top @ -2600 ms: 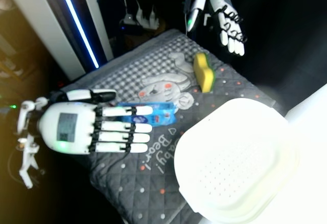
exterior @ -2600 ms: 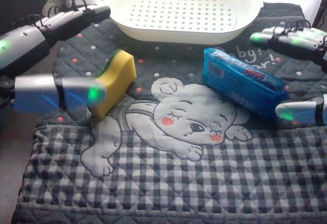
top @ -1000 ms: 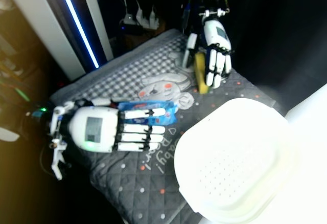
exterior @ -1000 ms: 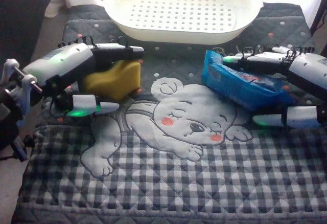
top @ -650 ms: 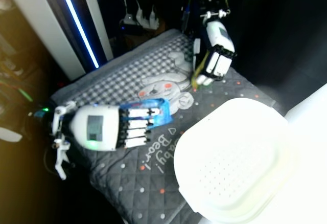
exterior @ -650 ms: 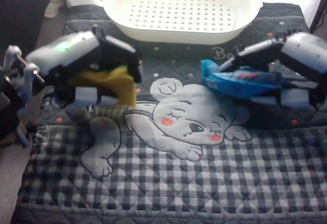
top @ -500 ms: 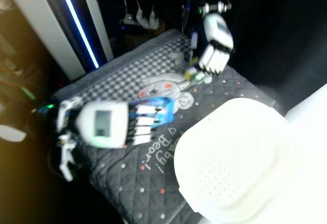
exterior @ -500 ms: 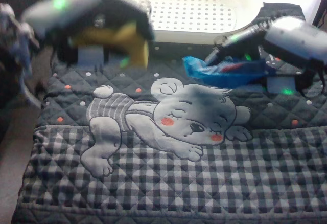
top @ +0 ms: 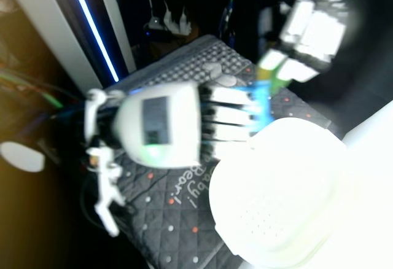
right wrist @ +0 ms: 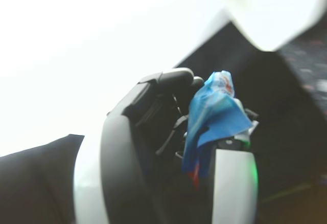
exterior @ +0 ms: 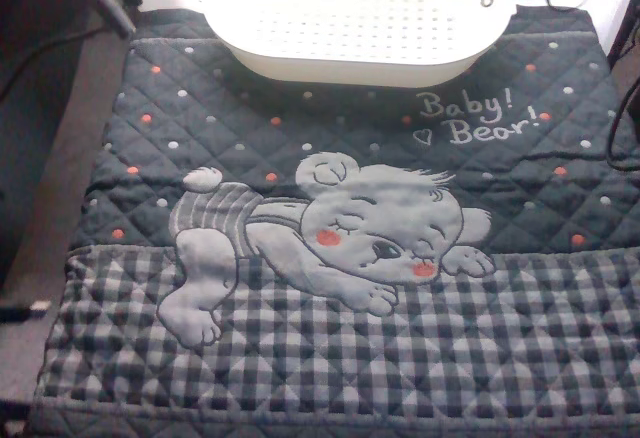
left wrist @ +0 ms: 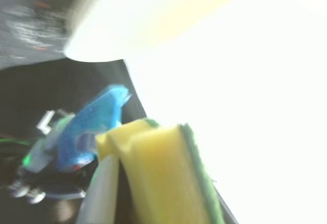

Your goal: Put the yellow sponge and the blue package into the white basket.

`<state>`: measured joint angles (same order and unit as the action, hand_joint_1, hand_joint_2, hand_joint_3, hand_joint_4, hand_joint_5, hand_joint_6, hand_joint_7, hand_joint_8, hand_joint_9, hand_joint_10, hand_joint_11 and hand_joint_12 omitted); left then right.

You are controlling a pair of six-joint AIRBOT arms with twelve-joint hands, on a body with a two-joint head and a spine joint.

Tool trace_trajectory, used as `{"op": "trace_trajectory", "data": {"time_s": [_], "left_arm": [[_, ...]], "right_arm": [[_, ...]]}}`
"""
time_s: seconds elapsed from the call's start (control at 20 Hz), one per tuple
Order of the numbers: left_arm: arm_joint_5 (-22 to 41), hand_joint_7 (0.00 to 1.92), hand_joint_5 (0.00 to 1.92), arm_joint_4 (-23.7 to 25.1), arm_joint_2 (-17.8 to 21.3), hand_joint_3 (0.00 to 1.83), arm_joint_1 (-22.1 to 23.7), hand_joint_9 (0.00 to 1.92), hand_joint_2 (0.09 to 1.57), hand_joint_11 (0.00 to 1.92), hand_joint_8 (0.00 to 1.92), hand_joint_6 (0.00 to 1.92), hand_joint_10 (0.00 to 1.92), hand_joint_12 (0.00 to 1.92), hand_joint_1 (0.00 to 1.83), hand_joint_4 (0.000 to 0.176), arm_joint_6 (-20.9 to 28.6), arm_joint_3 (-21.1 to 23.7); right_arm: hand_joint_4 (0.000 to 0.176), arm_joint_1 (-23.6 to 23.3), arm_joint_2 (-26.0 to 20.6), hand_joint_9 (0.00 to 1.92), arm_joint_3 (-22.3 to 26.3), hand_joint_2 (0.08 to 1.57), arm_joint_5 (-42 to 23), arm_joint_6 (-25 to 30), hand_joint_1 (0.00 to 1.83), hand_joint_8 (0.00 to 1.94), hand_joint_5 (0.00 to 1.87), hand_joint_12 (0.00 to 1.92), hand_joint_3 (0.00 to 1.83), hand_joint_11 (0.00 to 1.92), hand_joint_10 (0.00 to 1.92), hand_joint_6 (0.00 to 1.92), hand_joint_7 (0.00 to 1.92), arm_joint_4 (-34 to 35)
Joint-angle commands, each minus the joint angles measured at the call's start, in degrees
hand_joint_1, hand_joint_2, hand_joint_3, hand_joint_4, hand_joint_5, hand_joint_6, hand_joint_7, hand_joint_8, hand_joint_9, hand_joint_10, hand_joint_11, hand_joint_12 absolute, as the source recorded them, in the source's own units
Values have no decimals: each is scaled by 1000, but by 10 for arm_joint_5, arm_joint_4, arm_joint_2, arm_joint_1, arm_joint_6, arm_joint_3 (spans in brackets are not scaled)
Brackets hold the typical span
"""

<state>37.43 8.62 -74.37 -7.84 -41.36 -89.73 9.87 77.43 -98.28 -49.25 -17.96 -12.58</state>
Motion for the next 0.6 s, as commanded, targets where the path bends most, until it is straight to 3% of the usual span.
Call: {"op": "trace_trajectory", "data": {"time_s": [0.0, 0.15, 0.2, 0.25, 0.3, 0.35, 0.4, 0.45, 0.5, 0.55], "left_arm": [[24, 1051, 944, -6, -15, 0, 15, 1049, 1082, 1098, 766, 964, 1044, 658, 1388, 0, 5, -16], [-30, 1053, 972, -7, -66, 0, 34, 1056, 1076, 1114, 736, 945, 1037, 561, 1389, 0, 12, -80], [-55, 1008, 923, -7, -92, 0, 40, 1040, 1093, 1112, 826, 970, 1092, 511, 1385, 0, 27, -118], [-68, 1008, 923, -7, -105, 0, 43, 1040, 1093, 1112, 826, 970, 1092, 511, 1385, 0, 34, -137], [-94, 1031, 930, -7, -125, 0, 47, 1048, 1088, 1117, 800, 933, 1086, 500, 1386, 0, 48, -169], [-118, 1032, 937, -7, -144, 2, 49, 1025, 1089, 1078, 826, 901, 1113, 512, 1385, 0, 58, -198], [-148, 988, 897, -6, -167, 0, 50, 972, 1111, 1025, 927, 914, 1205, 551, 1380, 0, 67, -231], [-171, 951, 856, -6, -186, 0, 50, 930, 1130, 931, 999, 970, 1268, 713, 1374, 0, 68, -257], [-190, 979, 927, -6, -198, 0, 50, 938, 1118, 824, 978, 838, 1299, 834, 1372, 0, 68, -273], [-205, 976, 972, -5, -205, 4, 50, 894, 1120, 697, 1154, 785, 854, 1105, 1274, 0, 68, -284]], "right_arm": [[0, -20, 4, 954, -19, 1111, -19, 1, 1486, 619, 938, 1639, 0, 727, 1054, 995, 1052, 23], [0, -43, 52, 1101, -84, 1045, 45, 2, 1497, 249, 1061, 1469, 0, 895, 816, 766, 1259, 24], [0, -44, 80, 1113, -121, 1040, 75, 13, 1419, 362, 1074, 1093, 0, 948, 951, 658, 1270, 25], [0, -44, 96, 1113, -140, 1040, 91, 17, 1419, 362, 1074, 1093, 0, 948, 951, 658, 1270, 24], [0, -44, 120, 1071, -168, 1049, 124, 17, 1400, 508, 1052, 916, 0, 970, 1045, 659, 1219, 24], [0, -44, 137, 1138, -190, 1046, 151, 17, 1480, 363, 1062, 1389, 0, 850, 868, 628, 1245, 24], [0, -44, 150, 1008, -209, 1112, 172, 18, 1485, 648, 861, 1573, 0, 767, 1001, 924, 1038, 24], [0, -44, 161, 952, -225, 1130, 189, 19, 1484, 747, 820, 1625, 0, 744, 1065, 1022, 965, 22], [0, -44, 169, 1060, -234, 1075, 202, 19, 1492, 538, 957, 1495, 0, 874, 892, 902, 1094, 21], [0, -44, 176, 1115, -241, 1052, 211, 19, 1496, 443, 1020, 1472, 1, 896, 820, 763, 1165, 19]]}}
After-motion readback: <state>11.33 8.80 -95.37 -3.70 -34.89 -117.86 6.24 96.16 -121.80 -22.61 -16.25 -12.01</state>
